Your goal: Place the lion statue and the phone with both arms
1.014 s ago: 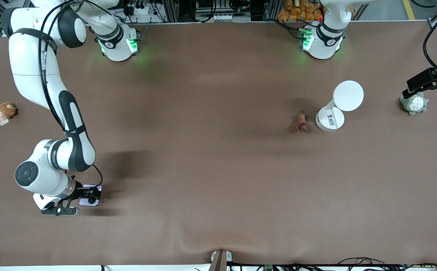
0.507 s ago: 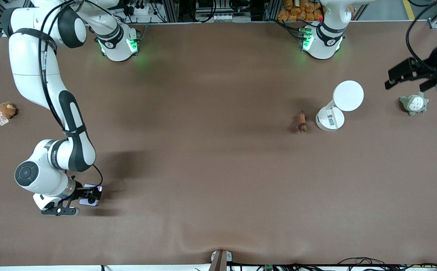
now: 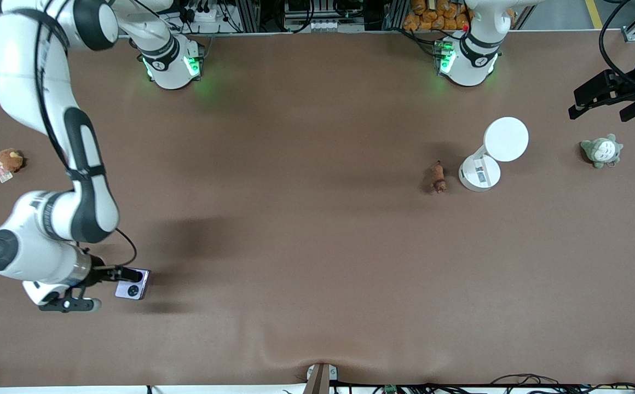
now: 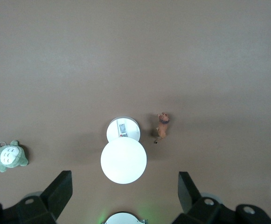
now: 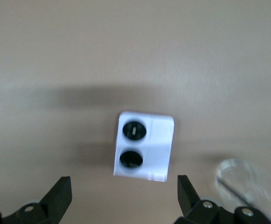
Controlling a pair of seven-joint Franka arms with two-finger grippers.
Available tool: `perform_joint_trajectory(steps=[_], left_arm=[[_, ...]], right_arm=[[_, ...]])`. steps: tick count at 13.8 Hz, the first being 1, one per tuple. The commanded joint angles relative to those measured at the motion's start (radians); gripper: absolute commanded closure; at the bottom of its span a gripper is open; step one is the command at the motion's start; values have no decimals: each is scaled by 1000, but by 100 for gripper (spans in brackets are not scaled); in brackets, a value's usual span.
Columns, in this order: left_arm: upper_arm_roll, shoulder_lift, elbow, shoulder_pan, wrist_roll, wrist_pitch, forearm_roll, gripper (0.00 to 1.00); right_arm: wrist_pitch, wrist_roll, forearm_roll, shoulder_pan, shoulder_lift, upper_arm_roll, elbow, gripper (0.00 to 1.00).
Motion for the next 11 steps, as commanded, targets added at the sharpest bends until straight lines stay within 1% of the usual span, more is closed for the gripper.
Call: perform_joint_trajectory(steps=[1,2,3,4,5,6,8,9,11], left_arm=[[-3,-8,-15,23,16,14,35,0],[-5,-8,-15,23,16,13,33,0],[-12,-6,-15,22,16,15,39,0],[-3,-5,-15,8,16,17,49,0],[14,-3,-18,-10,15,18,52,0],[40,-1,-21,-30,15,18,56,0],[66,6,-19,-61,15,18,56,0],[90,14,-18,-87,15,21,58,0],[168,22,-19,-141,15,21,59,0]], right_arm=[[-83,-15,2,-14,-215,7,-153,0],[-78,-16,-1,-14,-295,5,-229,0],[-81,-16,-2,-14,-357,5,-282,0],[-99,-15,-4,-12,-401,5,-305,0],[-162,-10,-10,-11,-431,2,-298,0],[-234,-4,-34,-9,-446,2,-266,0],[-364,25,-77,-6,-500,4,-214,0],[-398,33,-79,-6,-547,4,-213,0],[-447,53,-88,-6,-622,7,-230,0]])
